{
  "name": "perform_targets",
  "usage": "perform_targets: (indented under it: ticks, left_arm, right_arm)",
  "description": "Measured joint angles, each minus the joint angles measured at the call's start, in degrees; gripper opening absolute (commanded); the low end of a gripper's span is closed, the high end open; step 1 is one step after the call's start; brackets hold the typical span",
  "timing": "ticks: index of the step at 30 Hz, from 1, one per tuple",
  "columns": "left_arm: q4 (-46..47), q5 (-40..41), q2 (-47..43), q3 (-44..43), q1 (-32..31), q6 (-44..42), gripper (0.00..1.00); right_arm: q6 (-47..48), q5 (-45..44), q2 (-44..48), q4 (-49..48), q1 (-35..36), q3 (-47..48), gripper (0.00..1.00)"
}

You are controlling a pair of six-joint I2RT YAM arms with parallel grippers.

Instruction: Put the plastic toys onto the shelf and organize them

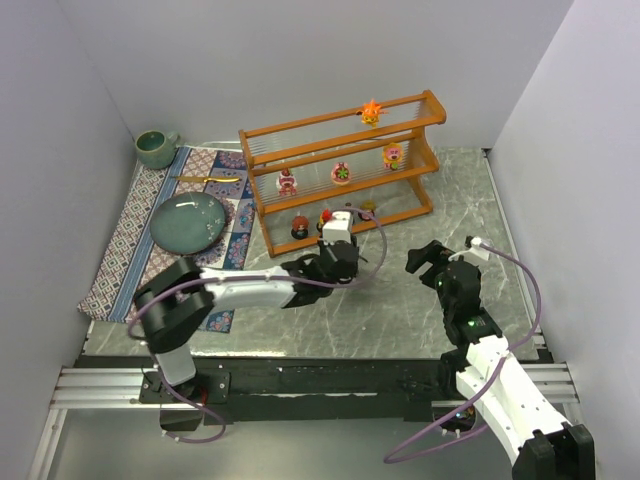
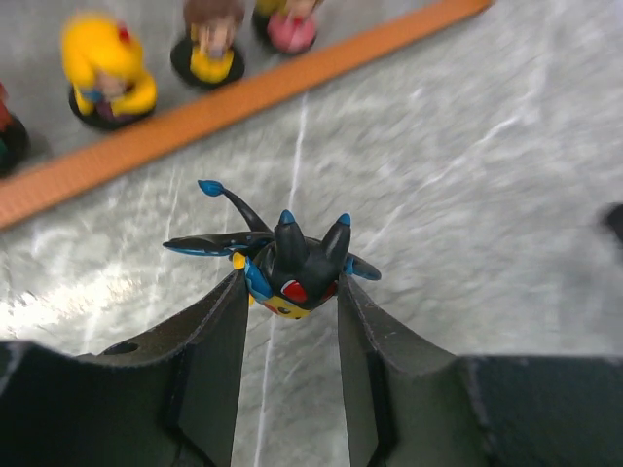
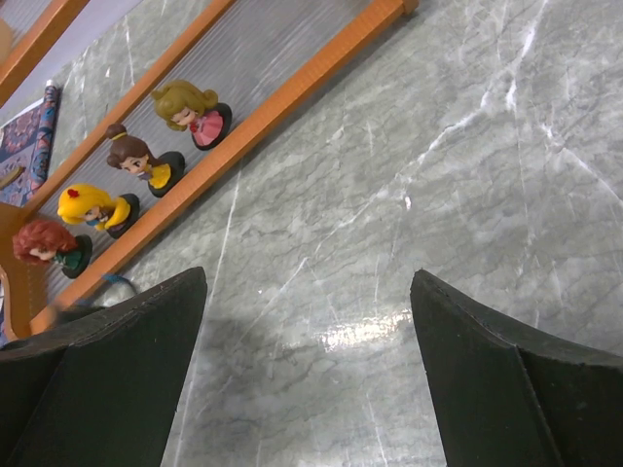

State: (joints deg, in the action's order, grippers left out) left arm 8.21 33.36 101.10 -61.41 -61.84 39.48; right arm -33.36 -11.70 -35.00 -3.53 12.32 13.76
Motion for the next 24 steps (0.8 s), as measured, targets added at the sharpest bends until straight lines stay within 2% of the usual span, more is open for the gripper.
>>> perform_targets:
  ticks: [11,16,24]
  left_arm:
    - [1.16,-8.00,-18.97,2.62,3.04,-8.90,0.02]
    - [-2.56,-14.16,-23.08,-1.77,8.41,-13.07,0.04]
    - [-7.41,-23.85,-23.71,-12.44,19.04,-17.14,0.06]
  right_arm:
    - [0.39,2.16,0.00,-1.62,0.00,-1.16,0.93]
    - [0.94,3.82,-0.02,-3.28,0.00,-1.40,0.93]
    - [1.62,5.81,-1.55,-4.52,0.00,-1.84,0.92]
